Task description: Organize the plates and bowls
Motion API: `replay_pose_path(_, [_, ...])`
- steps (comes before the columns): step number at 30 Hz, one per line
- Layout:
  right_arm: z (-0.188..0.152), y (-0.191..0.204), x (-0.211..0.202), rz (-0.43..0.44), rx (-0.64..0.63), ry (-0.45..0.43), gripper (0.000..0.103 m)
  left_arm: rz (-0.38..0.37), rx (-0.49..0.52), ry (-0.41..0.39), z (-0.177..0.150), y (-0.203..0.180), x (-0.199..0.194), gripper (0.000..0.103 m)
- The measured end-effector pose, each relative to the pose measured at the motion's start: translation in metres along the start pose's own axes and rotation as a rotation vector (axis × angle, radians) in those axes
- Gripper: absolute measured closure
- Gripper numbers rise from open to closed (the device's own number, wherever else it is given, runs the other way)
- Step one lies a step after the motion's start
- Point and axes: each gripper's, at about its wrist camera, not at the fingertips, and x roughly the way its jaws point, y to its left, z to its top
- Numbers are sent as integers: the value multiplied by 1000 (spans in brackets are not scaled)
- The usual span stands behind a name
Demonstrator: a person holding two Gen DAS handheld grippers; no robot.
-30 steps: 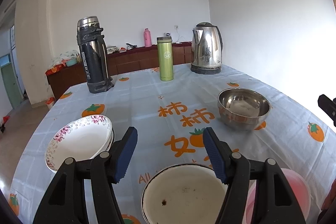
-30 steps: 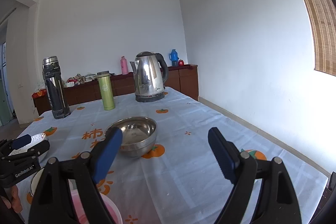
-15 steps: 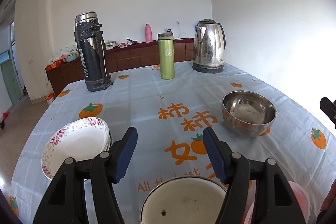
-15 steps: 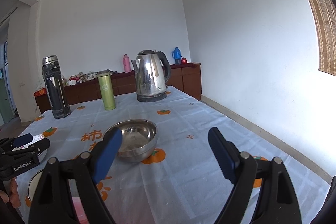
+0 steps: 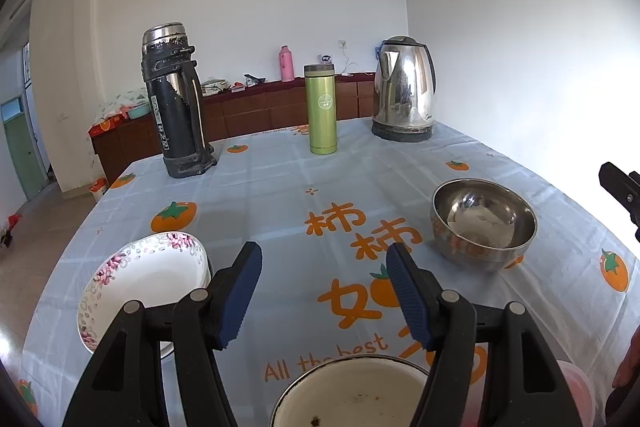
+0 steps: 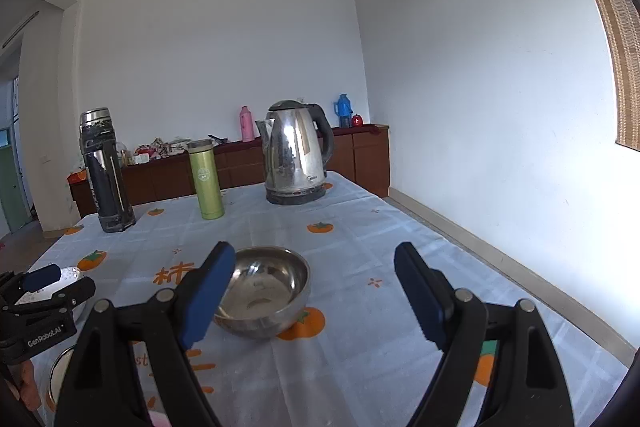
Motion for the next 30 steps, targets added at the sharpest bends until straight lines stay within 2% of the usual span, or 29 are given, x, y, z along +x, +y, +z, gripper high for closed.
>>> replay_pose_path(9, [-6, -9, 4, 3, 33, 9, 21, 6, 8, 10, 2, 1, 4, 36])
replay_pose_path(18, [-12, -4, 6, 71, 27, 62, 29, 16, 7, 39, -2, 22, 4, 36])
replay_pose_path(26, [-10, -9, 4, 43, 21, 47, 31, -35, 63, 62, 2, 3, 5, 36])
replay_pose_path(30, [-12, -16, 5, 70, 56, 64, 33, -54, 87, 66, -1, 0, 1, 36])
